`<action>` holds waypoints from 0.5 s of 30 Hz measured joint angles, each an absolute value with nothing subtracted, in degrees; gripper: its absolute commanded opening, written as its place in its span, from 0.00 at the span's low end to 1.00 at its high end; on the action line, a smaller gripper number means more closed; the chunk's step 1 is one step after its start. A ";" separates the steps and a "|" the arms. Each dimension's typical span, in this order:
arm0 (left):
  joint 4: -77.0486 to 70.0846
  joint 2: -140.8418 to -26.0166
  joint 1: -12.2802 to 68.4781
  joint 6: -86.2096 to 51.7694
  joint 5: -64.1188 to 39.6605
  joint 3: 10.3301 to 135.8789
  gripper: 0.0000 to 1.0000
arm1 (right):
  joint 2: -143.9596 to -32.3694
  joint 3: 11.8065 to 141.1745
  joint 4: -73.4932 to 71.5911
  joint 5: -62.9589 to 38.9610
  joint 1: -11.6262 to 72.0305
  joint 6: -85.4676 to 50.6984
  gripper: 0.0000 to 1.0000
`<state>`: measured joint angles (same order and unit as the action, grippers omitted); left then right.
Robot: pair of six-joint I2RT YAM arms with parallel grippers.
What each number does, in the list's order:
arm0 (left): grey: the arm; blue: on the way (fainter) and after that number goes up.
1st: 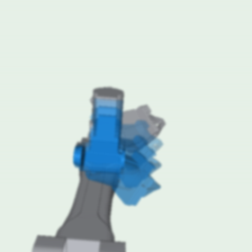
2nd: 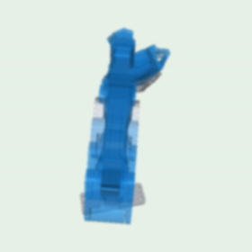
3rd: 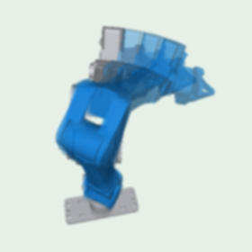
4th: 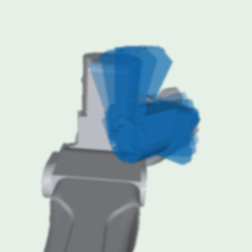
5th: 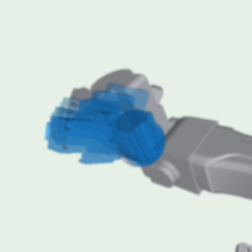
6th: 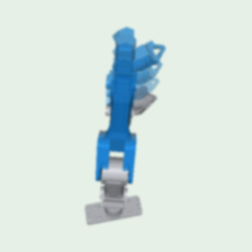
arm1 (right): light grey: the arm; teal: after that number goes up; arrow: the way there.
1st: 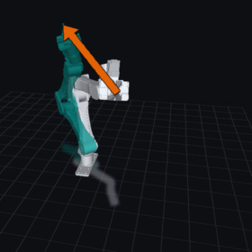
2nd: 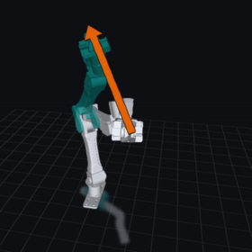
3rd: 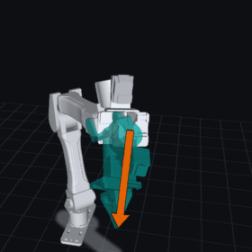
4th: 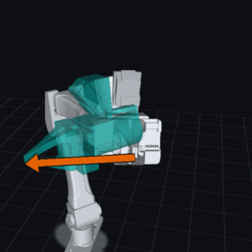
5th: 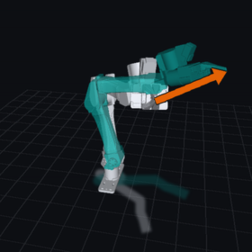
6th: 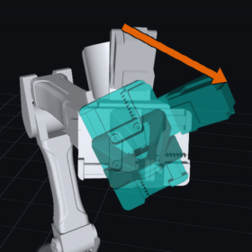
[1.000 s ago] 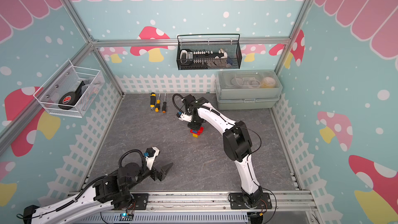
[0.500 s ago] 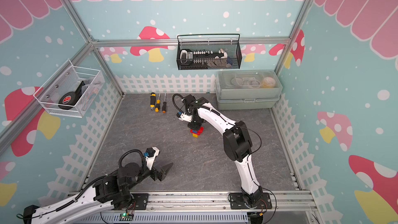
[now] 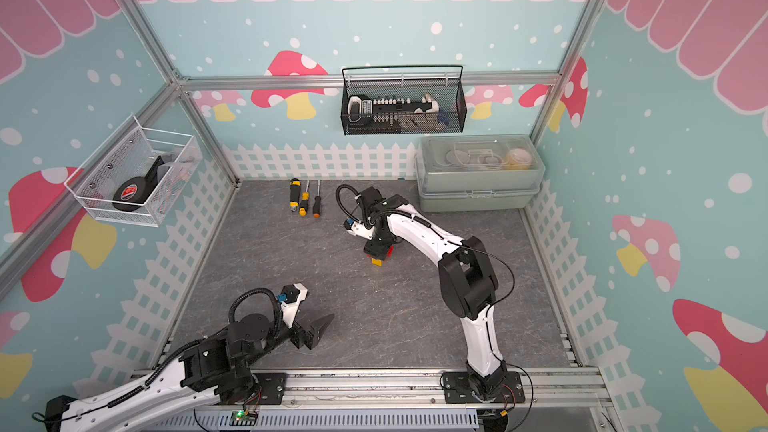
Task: Assemble the letter f with lego
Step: Assemble the lego brick with the lego brick.
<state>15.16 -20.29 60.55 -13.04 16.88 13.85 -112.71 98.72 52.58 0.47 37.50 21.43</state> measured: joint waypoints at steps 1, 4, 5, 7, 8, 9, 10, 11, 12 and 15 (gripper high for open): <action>15.16 -20.29 60.55 -13.04 16.91 13.85 0.99 | -110.85 97.34 51.22 0.43 37.50 21.47 0.99; 15.16 -20.32 60.55 -13.04 16.91 13.85 0.99 | -104.09 92.51 45.98 -0.05 37.39 21.15 0.99; 15.14 -20.32 60.55 -13.04 16.91 13.85 0.99 | -101.82 90.72 44.03 -0.19 37.28 20.91 0.99; 15.16 -20.32 60.55 -13.04 16.91 13.85 0.99 | -97.71 86.61 39.77 -0.86 36.80 20.21 0.99; 15.16 -20.32 60.55 -13.04 16.91 13.85 0.99 | -95.72 83.99 37.36 -1.28 36.34 19.55 0.99; 15.16 -20.32 60.55 -13.04 16.91 13.85 0.99 | -93.76 80.75 34.54 -1.74 35.73 18.65 0.99; 15.14 -20.36 60.55 -13.04 16.91 13.85 0.99 | -92.42 78.00 32.45 -1.93 35.20 17.87 0.99; 15.14 -20.40 60.55 -13.04 16.91 13.85 0.99 | -90.96 74.48 29.82 -2.20 34.70 16.86 0.99; 15.14 -20.45 60.55 -13.04 16.91 13.85 0.99 | -89.56 70.32 26.85 -2.39 34.17 15.68 0.99; 15.14 -20.56 60.55 -13.04 16.91 13.85 0.99 | -86.24 58.74 19.64 -2.50 33.76 12.62 0.99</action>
<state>15.14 -20.56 60.55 -13.04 16.91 13.85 -86.24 58.74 19.64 -2.50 33.76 12.62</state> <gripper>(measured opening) 0.992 0.987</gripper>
